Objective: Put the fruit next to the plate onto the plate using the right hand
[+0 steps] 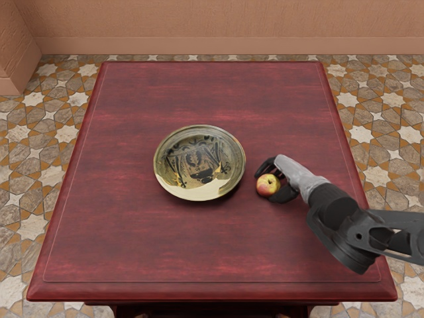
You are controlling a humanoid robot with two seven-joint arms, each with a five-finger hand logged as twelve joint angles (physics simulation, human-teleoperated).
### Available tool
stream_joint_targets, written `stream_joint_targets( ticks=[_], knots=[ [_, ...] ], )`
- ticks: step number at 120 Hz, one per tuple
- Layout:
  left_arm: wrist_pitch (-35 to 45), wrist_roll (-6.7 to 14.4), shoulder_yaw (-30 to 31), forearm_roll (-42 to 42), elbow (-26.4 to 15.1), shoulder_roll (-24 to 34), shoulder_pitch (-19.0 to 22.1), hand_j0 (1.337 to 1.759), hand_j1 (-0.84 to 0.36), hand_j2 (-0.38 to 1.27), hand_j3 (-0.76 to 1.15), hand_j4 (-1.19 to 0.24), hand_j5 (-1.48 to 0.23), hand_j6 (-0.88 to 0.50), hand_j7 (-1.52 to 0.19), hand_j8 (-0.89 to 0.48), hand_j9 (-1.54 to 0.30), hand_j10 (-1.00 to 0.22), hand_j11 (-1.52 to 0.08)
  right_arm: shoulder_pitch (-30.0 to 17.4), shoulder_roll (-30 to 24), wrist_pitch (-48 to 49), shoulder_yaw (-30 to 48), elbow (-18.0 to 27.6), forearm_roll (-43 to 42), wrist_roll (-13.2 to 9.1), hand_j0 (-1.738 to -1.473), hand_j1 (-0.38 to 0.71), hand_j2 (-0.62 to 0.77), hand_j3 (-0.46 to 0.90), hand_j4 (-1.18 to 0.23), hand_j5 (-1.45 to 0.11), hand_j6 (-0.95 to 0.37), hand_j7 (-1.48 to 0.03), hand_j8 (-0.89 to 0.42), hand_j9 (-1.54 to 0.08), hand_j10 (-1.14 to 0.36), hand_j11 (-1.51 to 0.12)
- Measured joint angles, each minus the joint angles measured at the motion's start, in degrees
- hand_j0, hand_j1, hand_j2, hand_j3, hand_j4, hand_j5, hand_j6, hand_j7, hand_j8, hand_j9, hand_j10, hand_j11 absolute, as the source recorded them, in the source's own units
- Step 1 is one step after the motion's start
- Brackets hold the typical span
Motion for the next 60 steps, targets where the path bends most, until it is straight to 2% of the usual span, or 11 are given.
stream_joint_targets(
  ticks=[11, 14, 26, 38, 52, 60],
  knots=[
    [0.0, 0.0, 0.0, 0.0, 0.0, 0.0, 0.0, 1.658, 0.07, 0.05, 0.00, -0.23, -0.30, -0.23, -0.30, -0.23, -0.30, -0.23, -0.30, 0.1, -0.1, 0.1, 0.0, 0.0, 0.1, 0.0, -1.651, 0.27, 0.04, 0.00, -0.63, -0.77, -0.42, -0.80, -0.44, -0.81, -0.13, -0.98],
    [0.0, 0.0, 0.0, 0.0, 0.0, 0.0, 0.0, 1.658, 0.07, 0.05, 0.00, -0.23, -0.30, -0.23, -0.30, -0.23, -0.30, -0.23, -0.30, 0.2, -0.1, 0.1, 0.1, 0.0, 0.1, 0.1, -1.651, 0.27, 0.07, 0.00, -0.64, -0.79, -0.42, -0.82, -0.45, -0.83, -0.18, -0.92],
    [0.0, 0.0, 0.0, 0.0, 0.0, 0.0, 0.0, 1.658, 0.07, 0.05, 0.00, -0.23, -0.30, -0.23, -0.30, -0.23, -0.30, -0.23, -0.30, 0.6, -0.6, 0.1, 0.3, 0.0, 0.3, 0.2, -1.650, 0.25, 0.14, 0.00, -0.66, -0.87, -0.46, -0.88, -0.48, -0.89, -0.39, -0.95],
    [0.0, 0.0, 0.0, 0.0, 0.0, 0.0, 0.0, 1.658, 0.07, 0.05, 0.00, -0.23, -0.30, -0.23, -0.30, -0.23, -0.30, -0.23, -0.30, 2.1, -1.0, 0.1, 0.5, 0.0, 0.9, 0.2, -1.650, 0.22, 0.17, 0.00, -0.68, -0.92, -0.48, -0.91, -0.51, -0.93, -0.53, -0.97],
    [0.0, 0.0, 0.0, 0.0, 0.0, 0.0, 0.0, 1.658, 0.07, 0.05, 0.00, -0.23, -0.30, -0.23, -0.30, -0.23, -0.30, -0.23, -0.30, 4.9, -1.6, 0.1, 0.5, 0.0, 3.2, 0.2, -1.650, 0.22, 0.22, 0.00, -0.68, -0.96, -0.48, -0.94, -0.52, -0.96, -0.62, -0.98],
    [0.0, 0.0, 0.0, 0.0, 0.0, 0.0, 0.0, 1.658, 0.07, 0.05, 0.00, -0.23, -0.30, -0.23, -0.30, -0.23, -0.30, -0.23, -0.30, 6.9, -2.1, 0.2, 1.0, 0.0, 5.2, 0.1, -1.650, 0.23, 0.17, 0.00, -0.65, -0.98, -0.45, -0.94, -0.50, -0.97, -0.65, -0.98]
  ],
)
